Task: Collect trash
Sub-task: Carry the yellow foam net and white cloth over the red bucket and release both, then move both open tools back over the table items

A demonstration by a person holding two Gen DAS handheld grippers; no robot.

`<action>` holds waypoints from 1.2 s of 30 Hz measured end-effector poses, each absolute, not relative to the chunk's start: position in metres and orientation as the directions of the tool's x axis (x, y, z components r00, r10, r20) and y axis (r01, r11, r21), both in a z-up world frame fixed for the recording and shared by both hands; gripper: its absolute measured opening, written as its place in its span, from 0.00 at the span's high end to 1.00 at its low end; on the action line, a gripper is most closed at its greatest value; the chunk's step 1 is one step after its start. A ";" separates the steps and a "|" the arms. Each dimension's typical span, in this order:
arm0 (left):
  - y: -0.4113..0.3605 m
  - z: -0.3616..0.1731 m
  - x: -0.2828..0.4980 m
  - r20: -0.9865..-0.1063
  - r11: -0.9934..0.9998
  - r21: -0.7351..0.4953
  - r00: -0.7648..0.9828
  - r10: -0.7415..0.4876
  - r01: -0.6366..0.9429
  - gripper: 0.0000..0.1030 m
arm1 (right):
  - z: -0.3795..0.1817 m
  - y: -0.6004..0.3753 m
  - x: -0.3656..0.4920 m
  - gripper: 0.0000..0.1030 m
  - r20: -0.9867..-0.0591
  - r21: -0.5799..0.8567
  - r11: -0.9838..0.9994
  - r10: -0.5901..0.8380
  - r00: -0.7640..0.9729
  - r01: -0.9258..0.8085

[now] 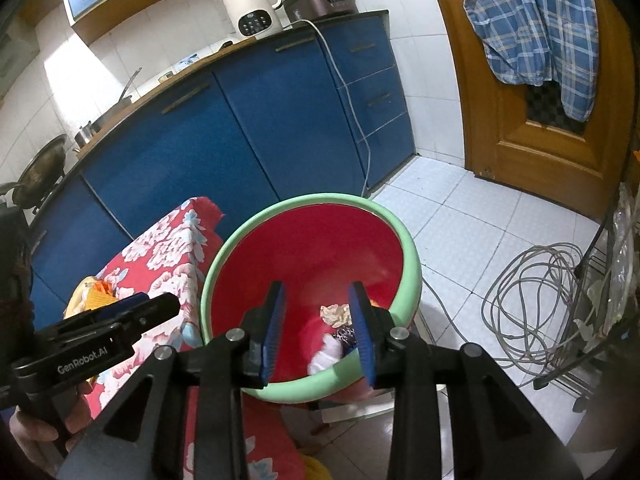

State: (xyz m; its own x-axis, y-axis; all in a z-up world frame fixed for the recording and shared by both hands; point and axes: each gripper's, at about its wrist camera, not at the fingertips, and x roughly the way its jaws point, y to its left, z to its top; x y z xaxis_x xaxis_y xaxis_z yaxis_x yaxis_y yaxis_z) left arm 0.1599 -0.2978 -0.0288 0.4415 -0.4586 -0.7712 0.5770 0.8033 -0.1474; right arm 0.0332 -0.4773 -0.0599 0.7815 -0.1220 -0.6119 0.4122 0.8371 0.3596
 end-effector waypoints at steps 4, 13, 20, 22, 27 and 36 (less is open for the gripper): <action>-0.283 -0.027 0.164 -0.769 0.821 -0.162 0.450 -0.453 0.548 0.46 | -0.056 -0.473 0.031 0.64 -0.606 0.364 0.836 -0.121 0.786 0.410; -0.249 -0.015 0.160 -0.752 0.856 -0.123 0.516 -0.411 0.502 0.46 | -0.048 -0.459 0.027 0.55 -0.596 0.385 0.838 -0.095 0.797 0.388; -0.219 -0.004 0.155 -0.733 0.874 -0.136 0.546 -0.406 0.467 0.46 | -0.039 -0.441 0.022 0.50 -0.589 0.386 0.847 -0.079 0.804 0.366; -0.214 -0.001 0.154 -0.729 0.877 -0.140 0.552 -0.405 0.459 0.46 | -0.036 -0.435 0.021 0.50 -0.589 0.380 0.852 -0.077 0.804 0.360; -0.196 0.005 0.148 -0.717 0.888 -0.137 0.574 -0.395 0.439 0.46 | -0.031 -0.424 0.019 0.43 -0.585 0.380 0.856 -0.070 0.808 0.350; -0.148 0.018 0.140 -0.695 0.919 -0.129 0.628 -0.352 0.372 0.46 | -0.023 -0.399 0.025 0.41 -0.586 0.389 0.869 -0.023 0.810 0.306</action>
State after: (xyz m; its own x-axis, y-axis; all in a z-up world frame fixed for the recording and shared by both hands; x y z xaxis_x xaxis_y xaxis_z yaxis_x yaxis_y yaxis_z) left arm 0.1404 -0.1481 0.0183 0.6276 -0.3518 -0.6946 0.3723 0.9191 -0.1291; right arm 0.0252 -0.3990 -0.0233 0.8101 -0.0234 -0.5859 0.3064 0.8688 0.3889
